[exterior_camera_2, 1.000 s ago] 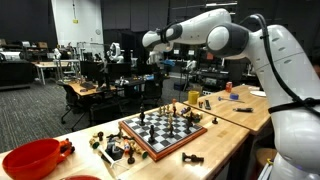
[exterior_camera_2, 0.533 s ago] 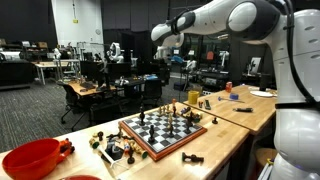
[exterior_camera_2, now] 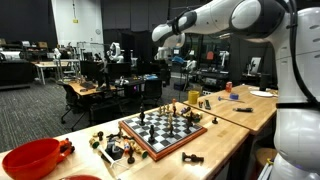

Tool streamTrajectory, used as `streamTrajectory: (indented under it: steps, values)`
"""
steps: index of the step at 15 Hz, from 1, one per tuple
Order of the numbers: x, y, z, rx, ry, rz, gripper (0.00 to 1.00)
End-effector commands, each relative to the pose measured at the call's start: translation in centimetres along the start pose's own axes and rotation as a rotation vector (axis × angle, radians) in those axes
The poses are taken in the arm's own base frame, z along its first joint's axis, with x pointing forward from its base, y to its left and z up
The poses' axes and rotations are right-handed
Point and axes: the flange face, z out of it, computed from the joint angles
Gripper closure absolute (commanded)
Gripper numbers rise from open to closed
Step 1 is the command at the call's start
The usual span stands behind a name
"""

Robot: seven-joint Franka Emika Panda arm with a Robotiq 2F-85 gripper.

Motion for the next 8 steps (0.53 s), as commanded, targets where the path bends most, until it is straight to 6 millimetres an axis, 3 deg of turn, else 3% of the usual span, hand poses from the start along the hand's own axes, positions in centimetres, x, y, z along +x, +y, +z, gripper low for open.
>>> streamTrajectory:
  steps: [1,4,8]
  values:
    - [-0.32,-0.44,-0.84,-0.082,0.016,0.078,0.0]
    - [-1.15,-0.63,-1.11,-0.129,0.017,0.131,0.0]
    - [-0.42,0.08,-0.45,-0.106,0.01,0.121,0.0]
